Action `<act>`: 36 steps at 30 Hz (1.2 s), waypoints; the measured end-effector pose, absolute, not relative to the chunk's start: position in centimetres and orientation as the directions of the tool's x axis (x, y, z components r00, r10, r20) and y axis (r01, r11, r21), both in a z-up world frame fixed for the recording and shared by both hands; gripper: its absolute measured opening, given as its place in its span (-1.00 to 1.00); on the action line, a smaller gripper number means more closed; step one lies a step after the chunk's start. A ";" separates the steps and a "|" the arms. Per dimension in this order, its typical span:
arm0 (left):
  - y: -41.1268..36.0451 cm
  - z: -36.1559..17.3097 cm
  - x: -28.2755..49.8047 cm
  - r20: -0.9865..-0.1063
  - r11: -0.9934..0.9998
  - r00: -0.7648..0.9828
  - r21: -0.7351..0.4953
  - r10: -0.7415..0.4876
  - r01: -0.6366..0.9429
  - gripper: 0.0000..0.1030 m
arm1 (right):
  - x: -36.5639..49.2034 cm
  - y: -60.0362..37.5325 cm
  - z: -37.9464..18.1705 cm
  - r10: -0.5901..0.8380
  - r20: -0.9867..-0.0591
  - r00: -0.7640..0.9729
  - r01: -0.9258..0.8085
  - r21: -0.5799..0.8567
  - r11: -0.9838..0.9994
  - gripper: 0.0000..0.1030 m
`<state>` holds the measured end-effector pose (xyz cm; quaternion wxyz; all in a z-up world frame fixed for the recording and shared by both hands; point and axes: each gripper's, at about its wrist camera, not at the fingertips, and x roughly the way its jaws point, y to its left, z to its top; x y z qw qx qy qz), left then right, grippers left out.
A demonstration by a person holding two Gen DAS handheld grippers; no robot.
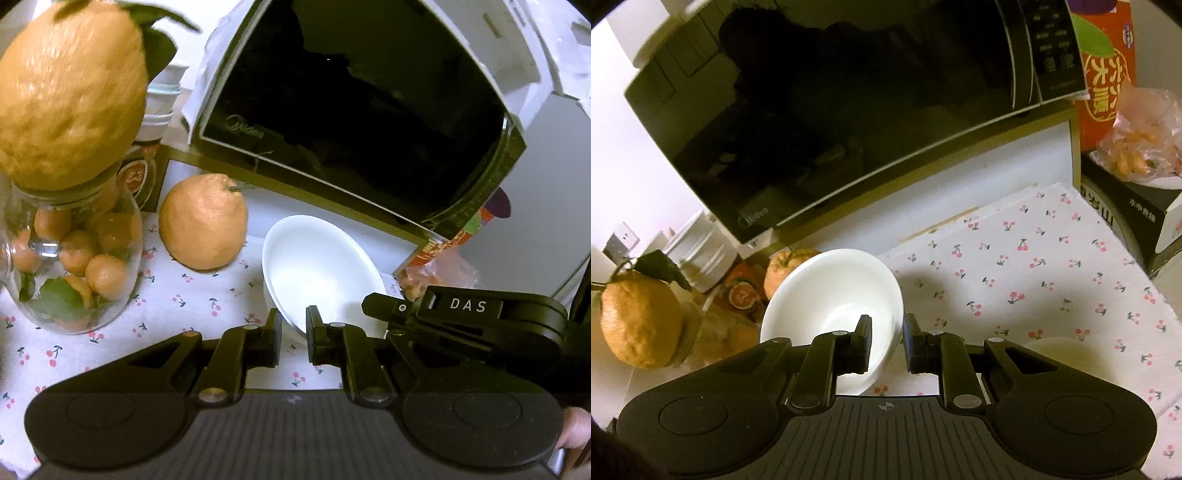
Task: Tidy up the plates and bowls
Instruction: 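Lift the white bowl with the left tool and carry it over the bowl stack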
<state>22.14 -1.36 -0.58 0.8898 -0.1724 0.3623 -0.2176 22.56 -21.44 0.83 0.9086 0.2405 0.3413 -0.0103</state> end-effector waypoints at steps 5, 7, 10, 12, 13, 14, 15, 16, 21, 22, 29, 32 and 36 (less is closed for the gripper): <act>-1.7 0.3 20.9 -0.572 0.845 0.636 -0.458 -0.518 0.276 -0.77 | 21.2 -22.0 1.9 0.156 -0.618 0.770 0.176 0.441 0.880 -0.65; -1.9 0.6 20.5 -0.572 0.843 0.633 -0.457 -0.522 0.284 -0.77 | 20.6 -22.1 2.3 0.158 -0.615 0.773 0.170 0.440 0.882 -0.65; -2.2 1.2 19.8 -0.574 0.840 0.624 -0.458 -0.530 0.291 -0.77 | 19.8 -22.5 2.9 0.158 -0.613 0.774 0.167 0.439 0.883 -0.65; -2.4 1.5 19.6 -0.580 0.838 0.615 -0.461 -0.534 0.293 -0.77 | 19.2 -22.8 3.3 0.161 -0.611 0.775 0.167 0.444 0.880 -0.65; -2.5 1.6 19.4 -0.582 0.837 0.611 -0.462 -0.536 0.294 -0.77 | 18.9 -23.0 3.4 0.161 -0.610 0.776 0.168 0.446 0.879 -0.64; -2.6 1.7 19.3 -0.584 0.836 0.607 -0.463 -0.539 0.296 -0.77 | 18.6 -23.2 3.5 0.162 -0.610 0.776 0.170 0.449 0.877 -0.64; -2.8 1.8 19.1 -0.587 0.835 0.602 -0.462 -0.541 0.300 -0.77 | 18.3 -23.4 3.6 0.161 -0.610 0.776 0.172 0.450 0.876 -0.64; -2.9 1.9 18.9 -0.589 0.834 0.598 -0.461 -0.544 0.305 -0.77 | 18.1 -23.6 3.6 0.160 -0.611 0.776 0.174 0.451 0.876 -0.64; -3.8 2.1 18.1 -0.598 0.829 0.577 -0.452 -0.555 0.329 -0.77 | 16.9 -24.8 3.7 0.158 -0.619 0.769 0.196 0.463 0.864 -0.64; -4.0 2.1 17.9 -0.600 0.828 0.573 -0.448 -0.558 0.337 -0.77 | 16.6 -25.0 3.7 0.158 -0.621 0.768 0.198 0.465 0.863 -0.64; -5.3 1.9 17.4 -0.613 0.826 0.554 -0.428 -0.564 0.367 -0.77 | 15.0 -26.0 3.7 0.140 -0.635 0.760 0.209 0.442 0.873 -0.64; -6.0 1.5 17.2 -0.622 0.825 0.542 -0.426 -0.565 0.372 -0.77 | 14.4 -26.5 3.7 0.130 -0.644 0.754 0.216 0.431 0.876 -0.64; -6.9 1.1 17.1 -0.630 0.822 0.528 -0.419 -0.569 0.386 -0.77 | 14.0 -27.4 3.3 0.117 -0.662 0.741 0.235 0.418 0.877 -0.64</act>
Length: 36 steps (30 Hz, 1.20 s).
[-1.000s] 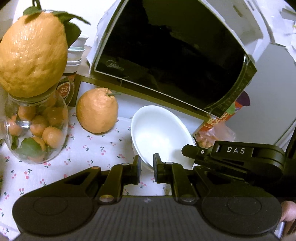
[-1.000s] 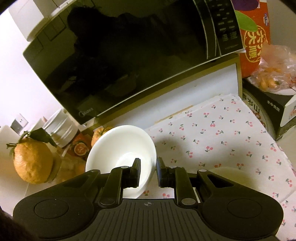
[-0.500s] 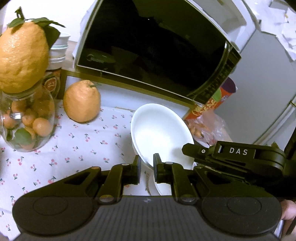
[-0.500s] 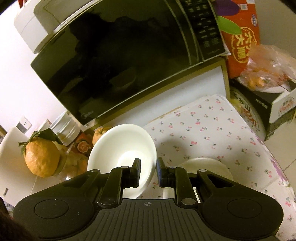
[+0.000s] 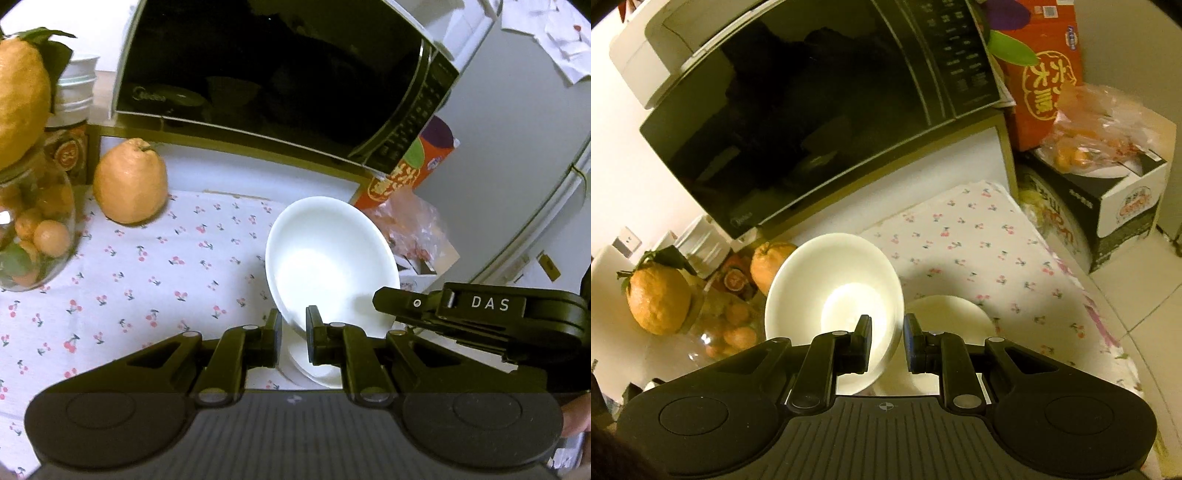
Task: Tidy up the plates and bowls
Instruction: 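Lift the white bowl with the left tool and carry it over the bowl stack, then lower the bowl into the bowl stack and open the left tool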
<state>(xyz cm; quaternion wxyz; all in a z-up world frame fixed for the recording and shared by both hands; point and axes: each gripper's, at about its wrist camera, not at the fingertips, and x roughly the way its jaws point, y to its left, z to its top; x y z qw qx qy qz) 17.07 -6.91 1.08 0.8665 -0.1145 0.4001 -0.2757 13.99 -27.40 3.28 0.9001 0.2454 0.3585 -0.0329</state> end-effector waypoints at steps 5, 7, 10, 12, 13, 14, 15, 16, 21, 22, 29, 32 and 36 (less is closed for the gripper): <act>-8.4 0.0 16.9 -0.647 0.822 0.512 -0.394 -0.566 0.411 -0.77 | 13.9 -28.4 1.9 0.091 -0.710 0.698 0.286 0.393 0.874 -0.64; -9.1 -0.7 16.9 -0.662 0.830 0.508 -0.373 -0.551 0.414 -0.77 | 13.9 -28.9 1.3 0.093 -0.729 0.678 0.308 0.397 0.865 -0.64; -9.7 -1.5 17.2 -0.677 0.834 0.497 -0.362 -0.542 0.416 -0.77 | 13.9 -29.3 0.5 0.081 -0.749 0.657 0.331 0.383 0.862 -0.64; -10.1 -1.8 17.3 -0.686 0.839 0.496 -0.349 -0.532 0.417 -0.77 | 14.0 -29.4 0.2 0.075 -0.759 0.647 0.341 0.376 0.862 -0.64; -10.4 -1.9 17.2 -0.691 0.842 0.497 -0.338 -0.525 0.420 -0.76 | 14.0 -29.5 0.0 0.074 -0.763 0.642 0.345 0.373 0.861 -0.64; -10.5 -1.9 17.2 -0.693 0.845 0.500 -0.329 -0.520 0.422 -0.76 | 14.1 -29.5 -0.1 0.073 -0.765 0.639 0.347 0.372 0.861 -0.63; -10.7 -1.9 17.2 -0.695 0.846 0.501 -0.321 -0.515 0.425 -0.76 | 14.1 -29.5 -0.1 0.073 -0.767 0.637 0.347 0.370 0.862 -0.63; -10.9 -1.9 17.2 -0.697 0.848 0.504 -0.311 -0.510 0.428 -0.75 | 14.2 -29.6 -0.2 0.071 -0.770 0.634 0.349 0.367 0.862 -0.63; -11.3 -2.2 16.9 -0.703 0.855 0.518 -0.263 -0.487 0.447 -0.65 | 14.5 -29.3 -0.6 0.074 -0.790 0.608 0.350 0.351 0.869 -0.59; -11.4 -2.3 16.9 -0.704 0.856 0.519 -0.257 -0.484 0.449 -0.61 | 14.6 -29.2 -0.7 0.075 -0.795 0.602 0.346 0.344 0.873 -0.59; -11.5 -2.8 17.0 -0.700 0.846 0.518 -0.244 -0.492 0.473 -0.48 | 14.7 -29.2 -1.1 0.072 -0.804 0.591 0.350 0.336 0.874 -0.49; -11.6 -2.5 16.7 -0.686 0.832 0.518 -0.242 -0.511 0.500 -0.09 | 14.6 -29.7 -1.0 0.085 -0.796 0.599 0.361 0.363 0.859 -0.33; -11.8 -2.3 16.1 -0.668 0.809 0.521 -0.216 -0.531 0.547 0.44 | 14.4 -30.4 -0.8 0.095 -0.779 0.620 0.359 0.390 0.848 0.02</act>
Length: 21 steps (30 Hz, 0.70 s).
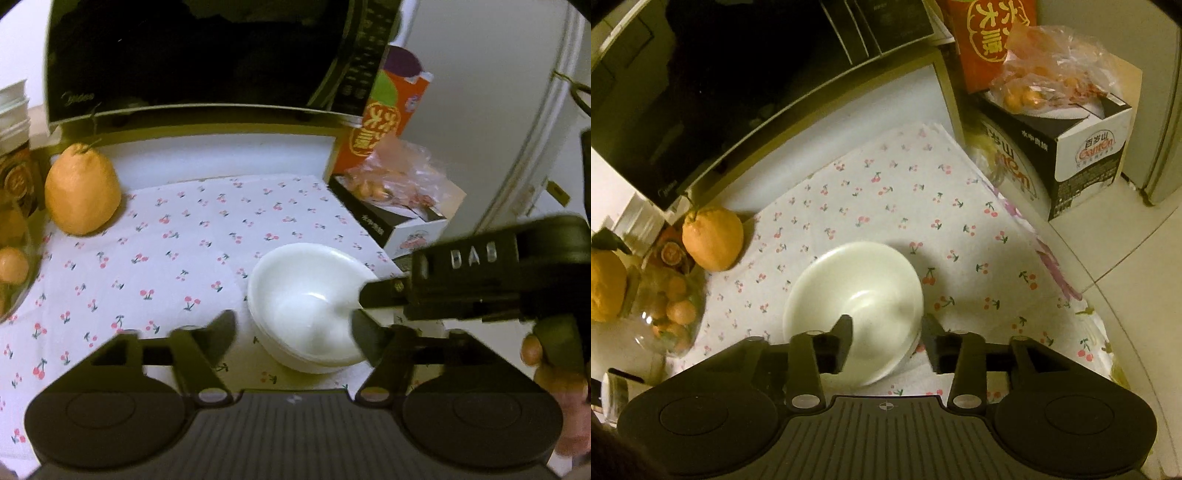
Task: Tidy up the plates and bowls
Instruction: 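Lower the bowl into the bowl stack and open the left tool, then move the right tool to the bowl stack rim and close it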
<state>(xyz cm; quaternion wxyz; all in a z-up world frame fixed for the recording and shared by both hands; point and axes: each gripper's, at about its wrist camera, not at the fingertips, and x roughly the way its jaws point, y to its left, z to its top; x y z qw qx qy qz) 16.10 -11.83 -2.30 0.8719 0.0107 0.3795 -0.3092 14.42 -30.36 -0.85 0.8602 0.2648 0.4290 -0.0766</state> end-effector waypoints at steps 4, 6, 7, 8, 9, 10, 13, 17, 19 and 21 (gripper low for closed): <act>-12.1 -2.4 15.5 -0.654 0.782 0.522 -0.181 -0.548 0.596 0.79 | 14.2 -31.0 -0.8 0.102 -0.763 0.639 0.354 0.409 0.841 0.30; -12.1 -2.5 15.3 -0.649 0.775 0.526 -0.159 -0.549 0.612 0.89 | 14.2 -31.2 -0.8 0.110 -0.753 0.649 0.343 0.418 0.841 0.39; -12.2 -2.5 15.2 -0.649 0.770 0.528 -0.146 -0.548 0.621 0.92 | 14.2 -31.3 -0.8 0.116 -0.747 0.654 0.330 0.420 0.845 0.42; -12.2 -2.6 15.1 -0.649 0.767 0.529 -0.135 -0.547 0.628 0.95 | 14.2 -31.4 -0.8 0.122 -0.742 0.659 0.318 0.421 0.850 0.44; -12.3 -2.7 15.0 -0.649 0.763 0.529 -0.126 -0.546 0.634 0.95 | 14.2 -31.5 -0.8 0.126 -0.738 0.663 0.308 0.422 0.853 0.51; -12.3 -2.7 14.9 -0.650 0.759 0.529 -0.115 -0.545 0.641 0.97 | 14.1 -31.6 -0.9 0.128 -0.734 0.667 0.300 0.422 0.855 0.56; -12.5 -3.0 14.7 -0.658 0.756 0.533 -0.086 -0.532 0.649 0.99 | 14.1 -32.0 -1.0 0.130 -0.728 0.673 0.291 0.422 0.859 0.65; -12.9 -3.3 14.6 -0.672 0.755 0.533 -0.059 -0.514 0.654 0.99 | 14.1 -32.4 -1.2 0.124 -0.722 0.680 0.285 0.417 0.863 0.67; -13.1 -3.5 14.5 -0.678 0.752 0.536 -0.040 -0.504 0.657 0.99 | 14.0 -32.5 -1.3 0.113 -0.717 0.687 0.282 0.407 0.869 0.68; -13.2 -3.6 14.5 -0.683 0.749 0.535 -0.027 -0.497 0.662 0.99 | 14.0 -32.5 -1.4 0.097 -0.716 0.691 0.274 0.383 0.882 0.68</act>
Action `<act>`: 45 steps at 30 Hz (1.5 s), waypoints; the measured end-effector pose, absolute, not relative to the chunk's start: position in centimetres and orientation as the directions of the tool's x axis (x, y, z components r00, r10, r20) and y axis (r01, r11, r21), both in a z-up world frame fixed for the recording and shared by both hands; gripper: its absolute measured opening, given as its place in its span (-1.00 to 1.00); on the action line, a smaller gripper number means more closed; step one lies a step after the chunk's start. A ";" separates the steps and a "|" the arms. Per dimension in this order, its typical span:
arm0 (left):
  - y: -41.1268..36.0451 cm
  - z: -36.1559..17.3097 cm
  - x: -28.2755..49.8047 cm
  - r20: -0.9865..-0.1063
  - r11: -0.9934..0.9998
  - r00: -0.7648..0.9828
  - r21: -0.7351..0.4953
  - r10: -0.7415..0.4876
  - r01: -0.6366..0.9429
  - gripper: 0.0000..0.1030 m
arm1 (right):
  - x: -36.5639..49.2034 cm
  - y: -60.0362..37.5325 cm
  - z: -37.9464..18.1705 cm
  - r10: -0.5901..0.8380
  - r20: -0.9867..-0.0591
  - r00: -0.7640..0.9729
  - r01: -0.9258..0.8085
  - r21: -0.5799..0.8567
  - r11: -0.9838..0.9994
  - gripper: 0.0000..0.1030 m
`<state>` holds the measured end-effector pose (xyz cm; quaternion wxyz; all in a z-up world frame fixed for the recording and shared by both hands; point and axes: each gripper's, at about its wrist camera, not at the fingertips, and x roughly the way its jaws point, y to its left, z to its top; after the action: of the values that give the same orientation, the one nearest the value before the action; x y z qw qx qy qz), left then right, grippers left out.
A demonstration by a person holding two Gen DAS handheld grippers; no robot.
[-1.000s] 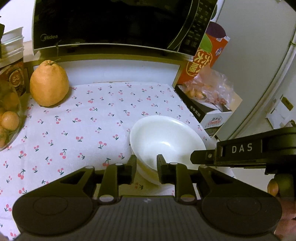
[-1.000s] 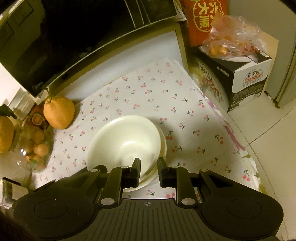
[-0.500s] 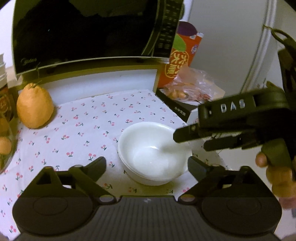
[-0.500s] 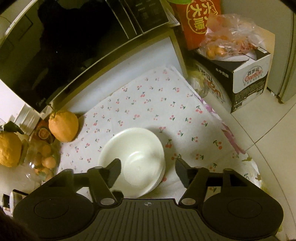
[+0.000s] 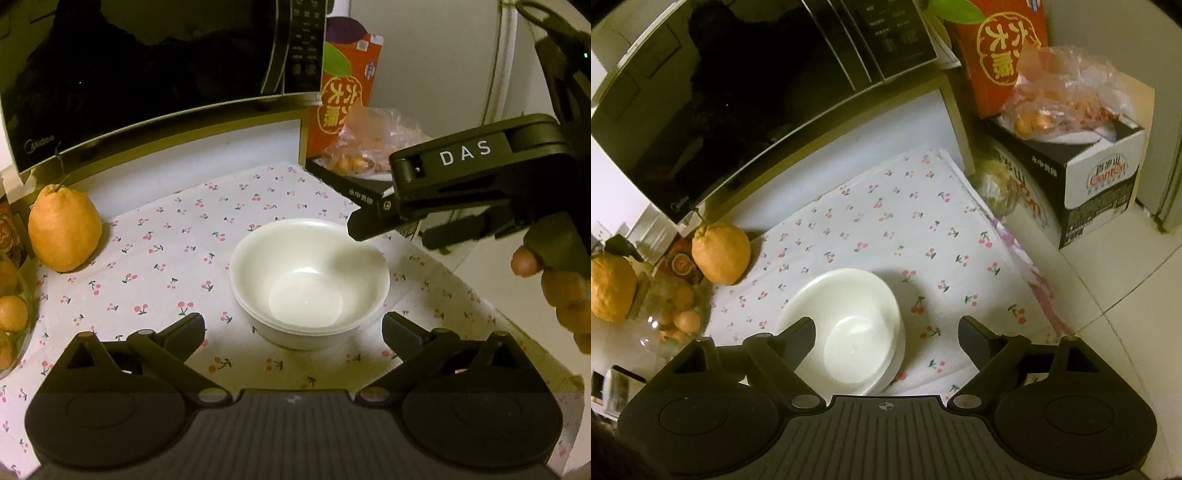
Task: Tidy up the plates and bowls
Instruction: 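Move the right tool to the bowl stack rim and close it, then lift the stacked white bowls with the right tool toward the plates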
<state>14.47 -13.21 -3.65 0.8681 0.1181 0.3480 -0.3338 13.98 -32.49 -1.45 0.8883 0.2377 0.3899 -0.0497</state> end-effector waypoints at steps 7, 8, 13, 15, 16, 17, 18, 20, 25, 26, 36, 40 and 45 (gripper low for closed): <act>-13.8 -4.3 14.8 -0.700 0.734 0.529 0.011 -0.479 0.679 0.97 | 14.6 -32.4 -2.6 0.073 -0.730 0.679 0.273 0.343 0.899 0.68; -13.9 -4.4 14.9 -0.705 0.731 0.526 0.015 -0.476 0.682 0.96 | 14.7 -32.3 -2.8 0.073 -0.733 0.676 0.276 0.344 0.898 0.68; -14.4 -5.3 15.1 -0.731 0.717 0.502 0.024 -0.463 0.697 0.89 | 15.5 -32.2 -3.6 0.100 -0.736 0.670 0.275 0.371 0.887 0.68; -14.6 -5.7 15.1 -0.739 0.711 0.499 0.039 -0.452 0.702 0.84 | 15.7 -32.1 -3.9 0.108 -0.735 0.670 0.274 0.380 0.883 0.68; -14.7 -5.9 15.1 -0.742 0.709 0.499 0.045 -0.449 0.704 0.82 | 15.9 -32.0 -4.0 0.108 -0.736 0.669 0.276 0.381 0.883 0.68; -14.8 -6.0 15.2 -0.744 0.707 0.496 0.046 -0.447 0.706 0.79 | 16.0 -32.0 -4.2 0.107 -0.737 0.667 0.278 0.380 0.882 0.68; -14.9 -6.1 15.3 -0.746 0.705 0.492 0.042 -0.449 0.708 0.77 | 16.1 -31.9 -4.3 0.106 -0.739 0.665 0.282 0.381 0.881 0.68; -15.0 -6.2 15.4 -0.752 0.702 0.479 0.030 -0.453 0.711 0.67 | 16.4 -31.9 -4.7 0.104 -0.744 0.660 0.292 0.382 0.877 0.66; -15.3 -6.7 15.6 -0.758 0.695 0.464 0.021 -0.458 0.719 0.46 | 16.9 -31.7 -5.2 0.102 -0.754 0.649 0.301 0.378 0.876 0.13; -15.3 -6.7 15.6 -0.759 0.695 0.465 0.021 -0.456 0.718 0.43 | 17.0 -31.6 -5.3 0.105 -0.758 0.644 0.299 0.376 0.877 0.01; -14.6 -6.8 15.9 -0.752 0.709 0.462 -0.011 -0.471 0.705 0.10 | 17.1 -30.9 -5.2 0.106 -0.763 0.638 0.251 0.336 0.908 -0.62; -14.7 -6.4 15.6 -0.747 0.709 0.466 -0.010 -0.474 0.706 0.10 | 16.8 -31.1 -4.6 0.109 -0.752 0.650 0.247 0.345 0.905 -0.62; -14.2 -5.3 15.1 -0.725 0.715 0.485 -0.014 -0.489 0.699 0.12 | 16.0 -30.8 -2.9 0.120 -0.724 0.679 0.206 0.344 0.916 -0.62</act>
<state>15.05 -14.16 -5.26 0.8498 0.1431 0.3675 -0.3496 15.97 -30.80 -2.95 0.8934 0.2033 0.3999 -0.0240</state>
